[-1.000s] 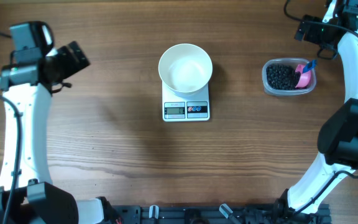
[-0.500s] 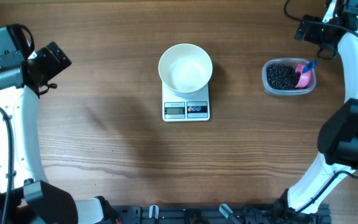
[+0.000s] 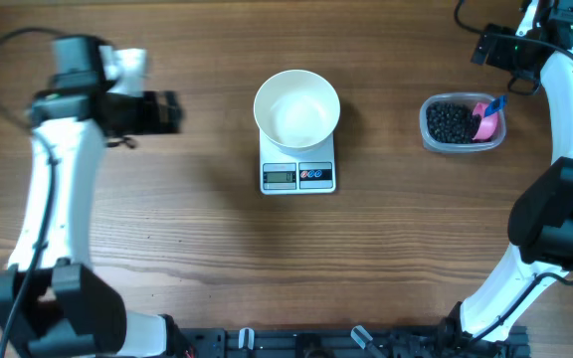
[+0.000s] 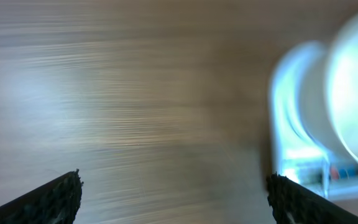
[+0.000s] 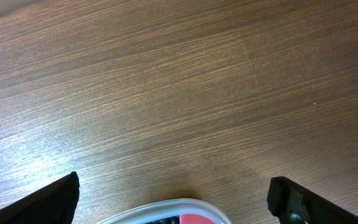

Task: Scoop item into bowl and weigh 150g on scale
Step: 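Move left gripper to hold the white bowl's rim on the scale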

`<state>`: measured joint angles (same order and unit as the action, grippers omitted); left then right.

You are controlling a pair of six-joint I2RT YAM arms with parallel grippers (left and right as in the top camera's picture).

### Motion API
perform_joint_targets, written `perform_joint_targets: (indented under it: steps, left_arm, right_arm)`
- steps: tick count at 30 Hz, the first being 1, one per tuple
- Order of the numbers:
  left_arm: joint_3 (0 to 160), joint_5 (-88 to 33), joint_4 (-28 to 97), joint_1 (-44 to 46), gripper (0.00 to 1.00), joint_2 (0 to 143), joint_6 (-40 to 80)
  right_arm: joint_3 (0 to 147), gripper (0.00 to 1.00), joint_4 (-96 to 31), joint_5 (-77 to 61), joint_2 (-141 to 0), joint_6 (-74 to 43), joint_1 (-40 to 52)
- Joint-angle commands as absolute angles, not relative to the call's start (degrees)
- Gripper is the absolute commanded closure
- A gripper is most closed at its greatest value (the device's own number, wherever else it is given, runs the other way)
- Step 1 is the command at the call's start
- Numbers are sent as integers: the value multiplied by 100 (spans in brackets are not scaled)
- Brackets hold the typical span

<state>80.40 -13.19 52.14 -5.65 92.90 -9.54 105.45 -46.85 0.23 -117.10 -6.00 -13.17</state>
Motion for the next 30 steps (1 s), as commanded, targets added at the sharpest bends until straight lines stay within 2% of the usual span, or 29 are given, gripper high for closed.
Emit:
perform_joint_targets:
  steps: [1,4,7,8,12,14,15,16,23,25,30]
  left_arm:
    - [8047,-1605,5513,480,0,9647,-1970]
    - [8047,-956,6152,1448,0,9902,-2674]
    - [8047,913,6110,1988,0,9935,-2659]
    - [8047,1194,6130,2121,0,9935,-2445]
    - [8047,1044,6134,2303,0,9933,-3011]
    - [8047,635,6158,2283,0,9933,-3972]
    - [8047,156,6235,2244,0,9933,-4945]
    - [8047,-32,6237,2211,0,9933,-5260]
    - [8047,-1752,6145,1699,0,9778,-6154]
    - [8047,-1861,6379,1542,0,9749,-6532]
    - [8044,-2130,6156,1369,0,9813,-6539]
  right_arm:
    - [10530,0,-4670,49,-11710,-600,-1315]
    - [10530,0,-4670,49,-11710,-602,-1315]
    - [10530,0,-4670,49,-11710,-600,-1315]
    - [10530,0,-4670,49,-11710,-600,-1315]
    - [10530,0,-4670,49,-11710,-602,-1315]
    - [10530,0,-4670,49,-11710,-602,-1315]
    - [10530,0,-4670,49,-11710,-602,-1315]
    - [10530,0,-4670,49,-11710,-604,-1315]
    - [10530,0,-4670,49,-11710,-602,-1315]
    - [10530,0,-4670,49,-11710,-602,-1315]
    - [10530,0,-4670,49,-11710,-602,-1315]
